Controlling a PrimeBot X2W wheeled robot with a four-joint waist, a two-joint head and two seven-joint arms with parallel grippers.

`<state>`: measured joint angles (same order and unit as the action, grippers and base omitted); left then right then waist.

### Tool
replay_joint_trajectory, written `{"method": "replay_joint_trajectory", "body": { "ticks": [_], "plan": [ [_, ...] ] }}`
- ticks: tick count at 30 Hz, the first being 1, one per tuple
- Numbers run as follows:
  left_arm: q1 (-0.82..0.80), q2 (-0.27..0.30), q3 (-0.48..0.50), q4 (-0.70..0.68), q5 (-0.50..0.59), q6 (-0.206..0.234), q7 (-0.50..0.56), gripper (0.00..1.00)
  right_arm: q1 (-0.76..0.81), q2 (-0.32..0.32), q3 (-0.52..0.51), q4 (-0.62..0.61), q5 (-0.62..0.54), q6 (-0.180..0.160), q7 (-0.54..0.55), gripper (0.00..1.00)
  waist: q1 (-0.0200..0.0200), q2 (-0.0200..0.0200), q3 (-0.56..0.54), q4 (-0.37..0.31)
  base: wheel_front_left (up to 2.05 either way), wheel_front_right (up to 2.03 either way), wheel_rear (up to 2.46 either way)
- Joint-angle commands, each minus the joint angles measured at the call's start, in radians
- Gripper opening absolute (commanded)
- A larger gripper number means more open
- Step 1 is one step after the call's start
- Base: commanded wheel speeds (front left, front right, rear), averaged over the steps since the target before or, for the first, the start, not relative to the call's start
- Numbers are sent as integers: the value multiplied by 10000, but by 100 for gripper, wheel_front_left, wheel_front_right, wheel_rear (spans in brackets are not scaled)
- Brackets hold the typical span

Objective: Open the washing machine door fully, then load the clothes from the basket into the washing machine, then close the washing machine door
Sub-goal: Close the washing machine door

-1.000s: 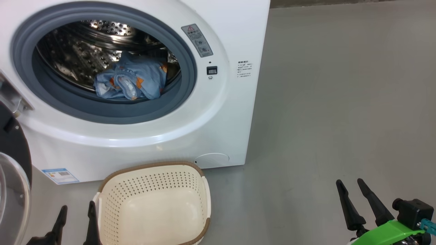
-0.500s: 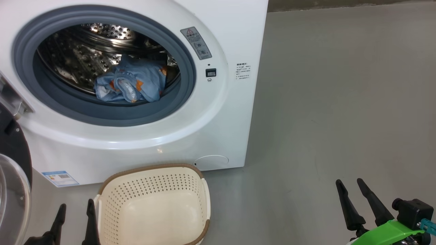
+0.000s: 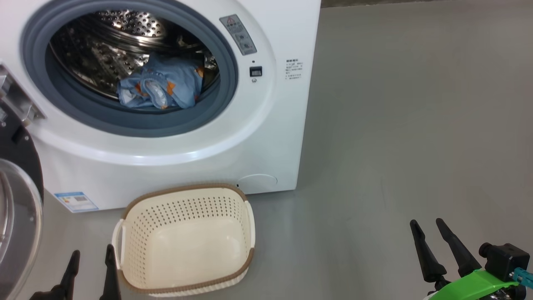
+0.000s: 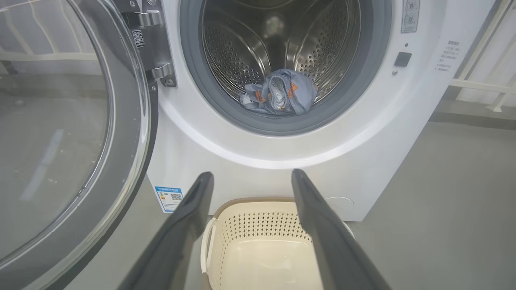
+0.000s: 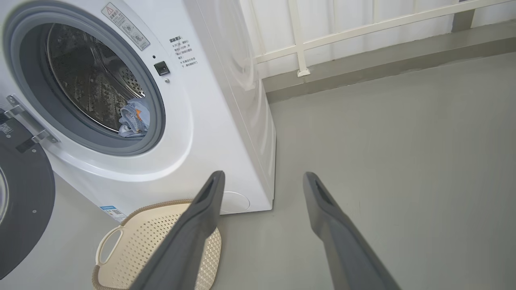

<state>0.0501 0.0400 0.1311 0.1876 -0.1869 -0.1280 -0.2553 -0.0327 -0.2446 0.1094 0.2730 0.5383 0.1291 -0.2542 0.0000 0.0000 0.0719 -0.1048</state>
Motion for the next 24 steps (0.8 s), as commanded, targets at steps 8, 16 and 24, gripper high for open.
{"method": "replay_joint_trajectory", "body": {
  "ticks": [8, 16, 24],
  "plan": [
    [-36, 104, 237, -399, 74, -22, -65, 100, 39, -122, 153, -271, -64, 16, -76, 100, 0, 0, 28, 45, -72, 72, 0],
    [-65, 103, 115, -440, 51, 26, -65, 100, 29, -89, 149, -262, -101, 16, -76, 100, 0, 0, 14, 215, -1, 1, 0],
    [-130, 103, -3, -535, -196, 183, -65, 100, 46, -134, 198, -309, -121, 16, -76, 100, 0, 0, -14, 851, 0, 0, 0]
  ]
}}
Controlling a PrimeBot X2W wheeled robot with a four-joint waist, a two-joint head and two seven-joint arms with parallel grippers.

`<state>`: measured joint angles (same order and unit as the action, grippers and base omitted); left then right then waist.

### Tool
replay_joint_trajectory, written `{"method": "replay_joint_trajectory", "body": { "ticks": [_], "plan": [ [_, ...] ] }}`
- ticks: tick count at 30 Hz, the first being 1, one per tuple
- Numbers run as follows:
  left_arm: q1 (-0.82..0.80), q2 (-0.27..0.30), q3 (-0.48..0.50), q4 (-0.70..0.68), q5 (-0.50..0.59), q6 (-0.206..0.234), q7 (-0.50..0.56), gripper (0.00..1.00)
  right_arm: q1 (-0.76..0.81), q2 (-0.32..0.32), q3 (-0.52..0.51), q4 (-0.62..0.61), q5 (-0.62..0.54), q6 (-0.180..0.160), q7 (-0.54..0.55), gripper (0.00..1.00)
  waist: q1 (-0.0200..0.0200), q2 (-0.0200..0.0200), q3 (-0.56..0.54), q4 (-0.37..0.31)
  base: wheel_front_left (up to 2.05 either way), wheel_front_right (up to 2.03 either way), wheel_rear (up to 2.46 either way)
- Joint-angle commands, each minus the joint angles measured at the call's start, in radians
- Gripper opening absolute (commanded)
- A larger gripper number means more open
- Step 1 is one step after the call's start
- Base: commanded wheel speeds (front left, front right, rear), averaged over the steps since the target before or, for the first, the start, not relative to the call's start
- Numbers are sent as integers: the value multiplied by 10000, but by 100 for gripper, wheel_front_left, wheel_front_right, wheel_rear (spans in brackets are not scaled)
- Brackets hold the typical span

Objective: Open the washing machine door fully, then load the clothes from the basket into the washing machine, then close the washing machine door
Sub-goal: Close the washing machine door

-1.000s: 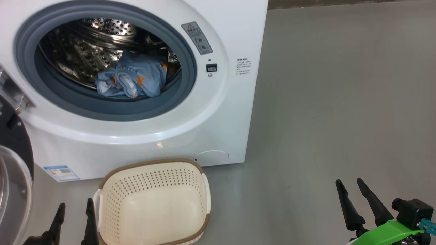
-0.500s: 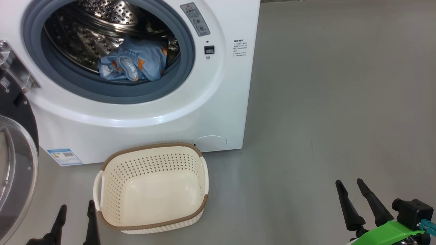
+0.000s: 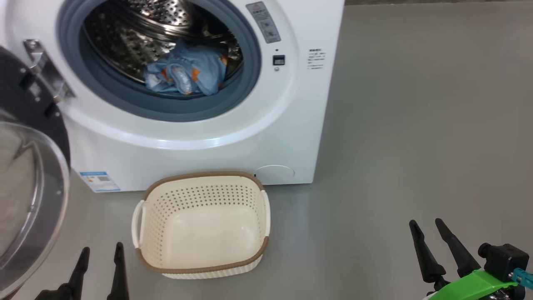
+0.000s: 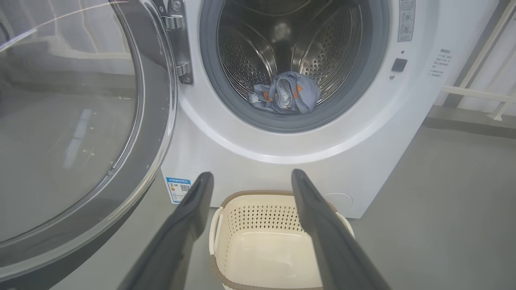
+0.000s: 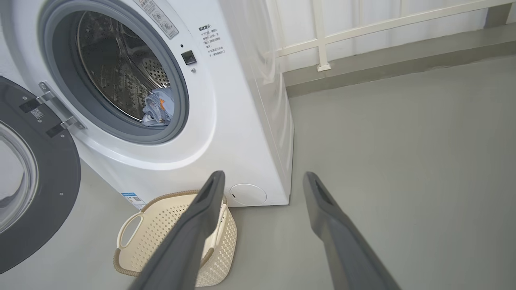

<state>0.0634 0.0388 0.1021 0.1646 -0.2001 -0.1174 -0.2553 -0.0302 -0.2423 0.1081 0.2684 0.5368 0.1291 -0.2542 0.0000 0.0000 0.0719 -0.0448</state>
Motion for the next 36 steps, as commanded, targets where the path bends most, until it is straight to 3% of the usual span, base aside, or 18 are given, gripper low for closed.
{"method": "replay_joint_trajectory", "body": {
  "ticks": [1, 23, 36],
  "plan": [
    [-275, 115, 280, -334, -138, 109, -65, 100, 1, -181, 274, -262, -101, 16, -76, 100, 0, 0, -20, 509, 0, 0, 0],
    [99, 114, 212, -534, -566, 429, -65, 100, -754, -440, 1545, -40, -52, 16, -76, 100, 0, 0, -139, 3927, 0, 0, 0],
    [365, 114, 156, -678, -779, 672, -65, 100, -978, -589, 2109, 77, 54, 16, -76, 100, 0, 0, -313, 5421, 0, 0, 0]
  ]
}}
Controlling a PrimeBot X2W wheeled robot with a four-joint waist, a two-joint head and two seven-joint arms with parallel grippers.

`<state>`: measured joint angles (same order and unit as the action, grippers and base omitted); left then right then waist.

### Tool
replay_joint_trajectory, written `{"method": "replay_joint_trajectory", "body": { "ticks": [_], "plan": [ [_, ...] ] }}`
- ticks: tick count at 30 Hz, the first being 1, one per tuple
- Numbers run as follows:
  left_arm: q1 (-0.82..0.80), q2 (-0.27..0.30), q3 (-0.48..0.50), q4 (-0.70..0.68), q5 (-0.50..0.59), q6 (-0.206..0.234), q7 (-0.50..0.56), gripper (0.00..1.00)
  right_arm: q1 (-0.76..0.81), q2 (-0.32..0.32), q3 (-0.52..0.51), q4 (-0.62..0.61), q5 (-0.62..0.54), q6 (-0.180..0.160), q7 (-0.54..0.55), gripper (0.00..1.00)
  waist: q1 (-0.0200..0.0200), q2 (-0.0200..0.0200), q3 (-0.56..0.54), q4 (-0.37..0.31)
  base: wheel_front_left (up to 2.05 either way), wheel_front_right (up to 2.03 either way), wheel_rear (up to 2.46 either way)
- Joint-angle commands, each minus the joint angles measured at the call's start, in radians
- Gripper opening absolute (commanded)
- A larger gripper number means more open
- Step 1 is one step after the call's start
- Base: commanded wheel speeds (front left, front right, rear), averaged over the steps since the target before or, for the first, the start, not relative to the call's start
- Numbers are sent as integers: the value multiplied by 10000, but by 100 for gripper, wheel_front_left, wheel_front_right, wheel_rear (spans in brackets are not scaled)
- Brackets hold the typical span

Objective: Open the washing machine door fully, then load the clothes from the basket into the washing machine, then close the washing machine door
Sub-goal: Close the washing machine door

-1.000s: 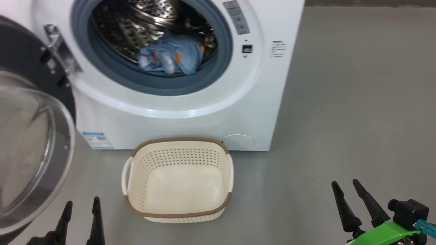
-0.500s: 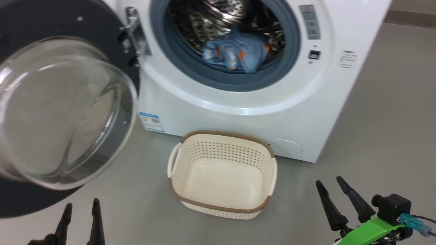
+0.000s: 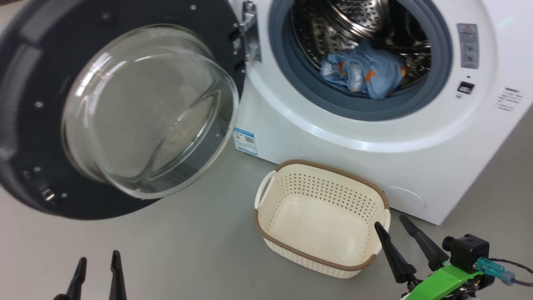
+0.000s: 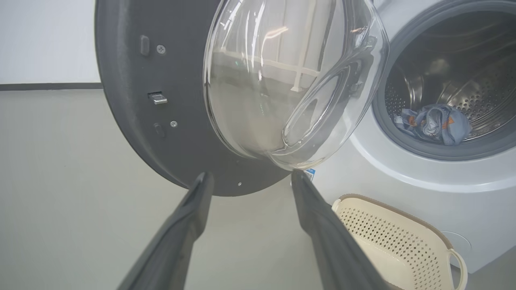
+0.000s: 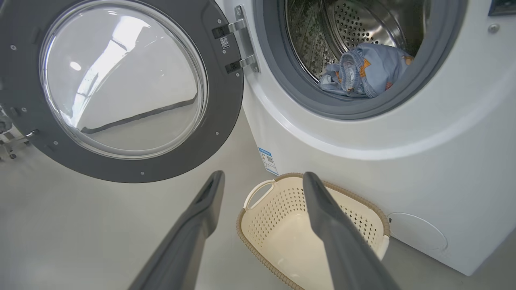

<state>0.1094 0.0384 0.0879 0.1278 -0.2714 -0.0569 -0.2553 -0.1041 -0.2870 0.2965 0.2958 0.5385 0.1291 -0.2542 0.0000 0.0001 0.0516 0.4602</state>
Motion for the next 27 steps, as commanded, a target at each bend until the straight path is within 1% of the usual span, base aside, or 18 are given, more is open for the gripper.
{"method": "replay_joint_trajectory", "body": {
  "ticks": [1, 10, 19, 20, 21, 25, 26, 27],
  "plan": [
    [-65, 118, 305, -331, -96, 96, -65, 100, -254, -145, 276, -189, 44, 16, -76, 100, 0, -1, -124, 431, 0, 0, 0],
    [215, 118, 366, -731, -356, 349, -65, 100, -721, -207, 823, 14, 152, 16, -76, 100, 0, -1, 32, 540, 0, 0, 0],
    [142, 118, 318, -852, -525, 430, -65, 100, -818, -265, 906, 42, 234, 16, -76, 100, 0, -1, 118, 535, 0, 0, 0],
    [96, 118, 364, -895, -594, 400, -65, 86, -788, -261, 881, 33, 239, 16, -76, 100, 0, -1, 121, 529, 0, 0, 0],
    [36, 118, 429, -963, -663, 352, -65, 60, -744, -252, 852, 21, 238, 16, -76, 100, 0, -1, 119, 521, 0, 0, 0],
    [-401, 133, 1017, -1415, -773, -16, -65, 3, -485, -157, 628, -34, 206, 16, -76, 100, 0, -1, 145, 483, 0, 0, 0],
    [-571, 181, 1234, -1540, -734, -114, -65, 0, -411, -125, 551, -53, 195, 16, -76, 100, 0, -1, 162, 464, 0, 0, 0],
    [-755, 249, 1494, -1668, -732, -198, -65, 0, -357, -91, 511, -73, 175, 16, -76, 100, 0, -1, 199, 401, 0, 0, 0]
  ]
}}
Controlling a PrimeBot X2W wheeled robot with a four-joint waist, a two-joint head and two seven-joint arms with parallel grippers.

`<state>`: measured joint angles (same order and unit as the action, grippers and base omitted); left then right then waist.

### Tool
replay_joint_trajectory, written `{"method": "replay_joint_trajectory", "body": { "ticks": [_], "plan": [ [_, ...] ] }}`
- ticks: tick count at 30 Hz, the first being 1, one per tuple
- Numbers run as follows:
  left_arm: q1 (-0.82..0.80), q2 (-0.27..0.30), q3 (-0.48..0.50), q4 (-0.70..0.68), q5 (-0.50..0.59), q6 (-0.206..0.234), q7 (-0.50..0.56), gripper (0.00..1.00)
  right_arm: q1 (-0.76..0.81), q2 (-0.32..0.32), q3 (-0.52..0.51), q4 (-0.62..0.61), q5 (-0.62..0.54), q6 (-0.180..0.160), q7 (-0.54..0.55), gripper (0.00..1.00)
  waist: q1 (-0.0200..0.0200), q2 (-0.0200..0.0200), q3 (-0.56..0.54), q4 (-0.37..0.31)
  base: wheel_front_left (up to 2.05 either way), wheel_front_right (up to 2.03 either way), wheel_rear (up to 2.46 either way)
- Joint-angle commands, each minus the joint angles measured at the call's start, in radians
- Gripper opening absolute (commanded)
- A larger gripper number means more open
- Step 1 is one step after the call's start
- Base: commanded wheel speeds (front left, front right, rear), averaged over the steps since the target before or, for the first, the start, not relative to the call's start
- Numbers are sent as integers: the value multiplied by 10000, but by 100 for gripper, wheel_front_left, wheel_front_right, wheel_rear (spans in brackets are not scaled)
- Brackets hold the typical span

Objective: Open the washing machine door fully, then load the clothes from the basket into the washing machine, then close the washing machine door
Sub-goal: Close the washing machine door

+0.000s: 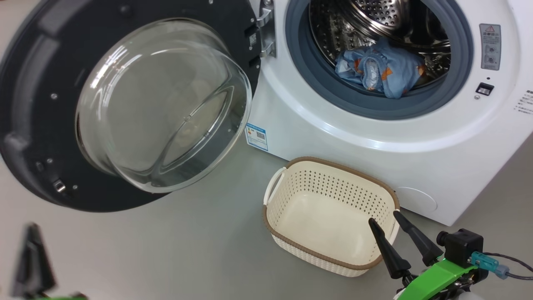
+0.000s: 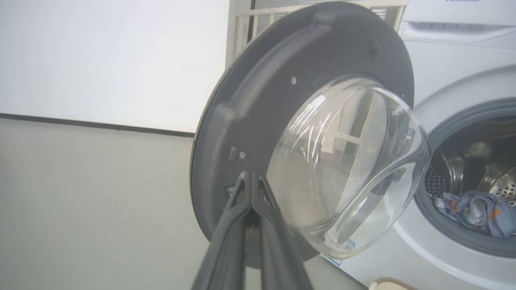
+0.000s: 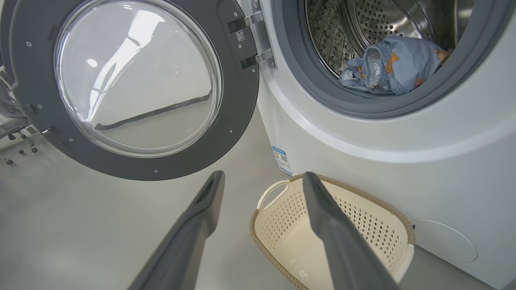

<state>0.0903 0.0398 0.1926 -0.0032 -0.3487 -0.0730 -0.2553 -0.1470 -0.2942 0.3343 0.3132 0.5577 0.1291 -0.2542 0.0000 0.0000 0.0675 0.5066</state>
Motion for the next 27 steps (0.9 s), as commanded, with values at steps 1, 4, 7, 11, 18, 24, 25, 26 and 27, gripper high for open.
{"method": "replay_joint_trajectory", "body": {
  "ticks": [1, 4, 7, 11, 18, 24, 25, 26, 27],
  "plan": [
    [-780, 335, 713, -487, 36, -118, -65, 0, 114, 11, 99, -266, -37, 16, -76, 100, 0, 0, 85, -132, 0, 0, 0],
    [-1587, 704, 1544, -795, -136, -331, -65, 0, 180, 83, 19, -331, -89, 16, -76, 100, 0, 0, 242, -372, 0, 0, 0],
    [-2515, 1325, 2313, -751, -391, -487, -65, 0, 179, 122, -33, -373, -134, 16, -76, 100, 0, 0, 434, -633, 0, 0, 0],
    [-3695, 2283, 2923, -467, -535, -562, -65, 0, 91, 115, -96, -444, -182, 16, -76, 100, 0, 0, 738, -944, 0, 0, 0],
    [-5559, 3737, 3486, 1163, -1898, -574, -65, 0, -264, 67, -146, -535, -238, 16, -76, 100, 0, 0, 1287, -1335, 0, 0, 0],
    [-6519, 4844, 2986, 4050, -3453, -575, 289, 0, -389, 135, -112, -513, -274, 16, -76, 100, 0, 0, 1423, -1452, 0, 0, 0],
    [-6659, 5097, 2847, 4434, -3736, -575, 501, 0, -395, 151, -99, -505, -276, 16, -76, 100, 0, 0, 1435, -1454, 0, 0, 0],
    [-6799, 5320, 2722, 4806, -4019, -576, 750, 0, -396, 166, -84, -498, -277, 16, -76, 100, 0, 0, 1444, -1449, 0, 0, 0],
    [-6965, 5500, 2596, 5144, -4381, -576, 1083, 0, -393, 177, -64, -490, -275, 16, -76, 100, 0, 0, 1448, -1437, 0, 0, 0]
  ]
}}
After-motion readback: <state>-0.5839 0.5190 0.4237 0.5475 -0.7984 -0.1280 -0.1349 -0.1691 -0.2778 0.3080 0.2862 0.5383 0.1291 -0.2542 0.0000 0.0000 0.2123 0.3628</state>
